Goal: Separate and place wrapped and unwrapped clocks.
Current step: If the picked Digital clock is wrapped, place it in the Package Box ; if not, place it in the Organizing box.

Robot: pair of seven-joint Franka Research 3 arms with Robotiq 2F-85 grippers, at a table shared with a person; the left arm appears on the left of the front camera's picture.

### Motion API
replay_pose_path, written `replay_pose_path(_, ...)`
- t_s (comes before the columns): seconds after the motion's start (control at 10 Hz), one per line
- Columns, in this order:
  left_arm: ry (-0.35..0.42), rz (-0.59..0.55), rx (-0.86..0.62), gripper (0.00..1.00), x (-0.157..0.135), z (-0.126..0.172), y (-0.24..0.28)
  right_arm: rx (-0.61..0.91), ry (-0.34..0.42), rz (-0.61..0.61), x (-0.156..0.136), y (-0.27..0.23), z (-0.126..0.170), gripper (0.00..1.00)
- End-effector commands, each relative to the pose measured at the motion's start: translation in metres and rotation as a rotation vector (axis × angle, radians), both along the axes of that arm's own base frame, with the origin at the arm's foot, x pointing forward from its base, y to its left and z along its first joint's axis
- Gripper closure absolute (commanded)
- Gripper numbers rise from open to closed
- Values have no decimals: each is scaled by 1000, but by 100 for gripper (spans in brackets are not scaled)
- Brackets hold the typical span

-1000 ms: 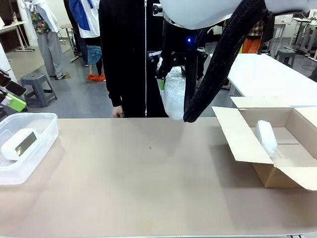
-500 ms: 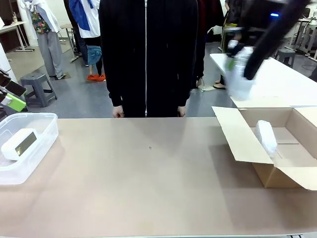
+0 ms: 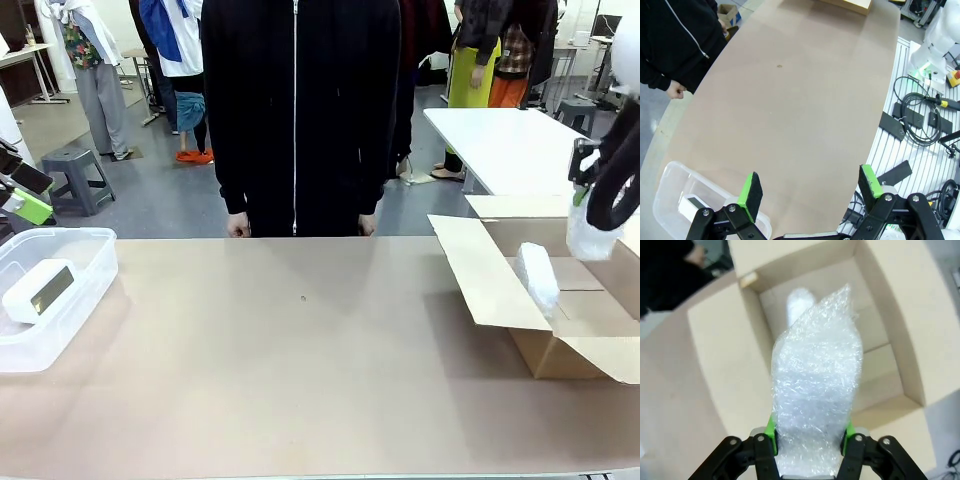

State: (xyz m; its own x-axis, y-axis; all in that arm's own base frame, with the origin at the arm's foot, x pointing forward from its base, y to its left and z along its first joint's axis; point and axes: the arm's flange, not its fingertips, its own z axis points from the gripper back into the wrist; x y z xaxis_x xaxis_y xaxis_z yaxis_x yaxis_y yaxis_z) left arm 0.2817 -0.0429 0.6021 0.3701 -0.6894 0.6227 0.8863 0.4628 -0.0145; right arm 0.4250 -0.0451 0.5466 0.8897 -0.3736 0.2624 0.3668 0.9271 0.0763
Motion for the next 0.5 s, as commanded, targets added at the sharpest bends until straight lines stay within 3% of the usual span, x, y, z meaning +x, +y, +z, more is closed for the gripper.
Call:
replay_pose_path(0.0,6,-6,-15,0,-1,-1,-1,-37,-34,-40,25,3,-27,46)
replay_pose_path(0.1,6,-6,-15,0,-1,-1,-1,-88,-41,-51,37,-4,-50,46)
replay_pose_path(0.4,6,-6,-15,0,-1,-1,-1,-113,84,-10,53,-16,-100,46)
